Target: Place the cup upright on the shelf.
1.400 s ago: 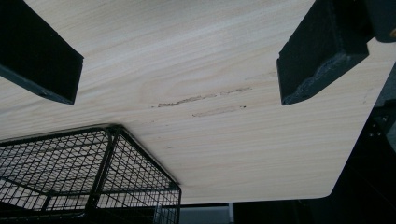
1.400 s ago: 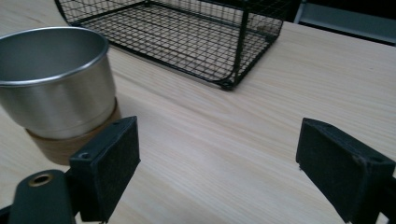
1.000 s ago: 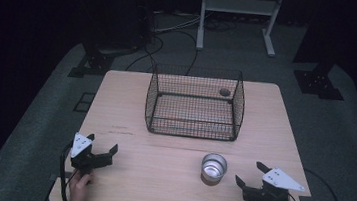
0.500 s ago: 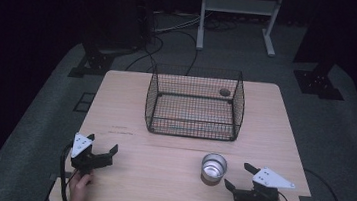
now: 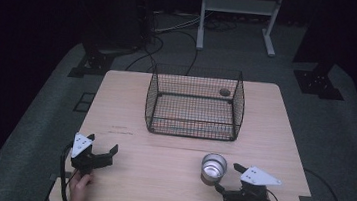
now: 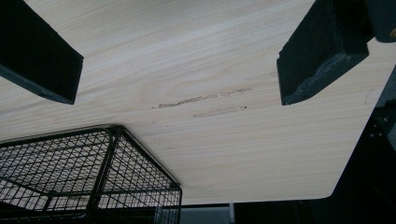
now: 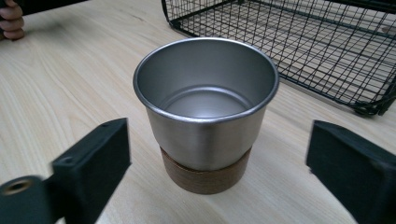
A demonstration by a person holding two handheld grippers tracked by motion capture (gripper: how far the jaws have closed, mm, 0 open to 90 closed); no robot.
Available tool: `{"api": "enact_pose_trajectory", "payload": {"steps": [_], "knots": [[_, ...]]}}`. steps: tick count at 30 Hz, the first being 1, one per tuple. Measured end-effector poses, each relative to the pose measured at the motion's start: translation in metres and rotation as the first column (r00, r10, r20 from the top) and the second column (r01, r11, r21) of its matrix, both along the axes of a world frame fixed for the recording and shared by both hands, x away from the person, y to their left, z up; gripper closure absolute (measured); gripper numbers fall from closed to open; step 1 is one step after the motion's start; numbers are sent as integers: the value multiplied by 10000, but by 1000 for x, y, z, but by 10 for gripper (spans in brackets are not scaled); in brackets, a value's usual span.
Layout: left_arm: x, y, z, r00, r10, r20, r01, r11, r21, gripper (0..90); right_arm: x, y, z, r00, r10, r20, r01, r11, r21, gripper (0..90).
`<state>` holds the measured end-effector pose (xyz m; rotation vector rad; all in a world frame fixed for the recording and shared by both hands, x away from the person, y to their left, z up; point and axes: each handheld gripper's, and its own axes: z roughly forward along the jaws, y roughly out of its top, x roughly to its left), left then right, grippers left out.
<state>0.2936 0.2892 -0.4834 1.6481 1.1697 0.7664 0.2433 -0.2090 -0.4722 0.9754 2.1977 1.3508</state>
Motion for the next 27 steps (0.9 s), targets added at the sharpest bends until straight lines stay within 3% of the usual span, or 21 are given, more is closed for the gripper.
{"api": "enact_pose_trajectory", "payload": {"steps": [27], "knots": [[0,0,0,10000,1,6,-1,10000,-10,0,21,30,-8,9998,-79,-176,71,9989,-457,43]]}}
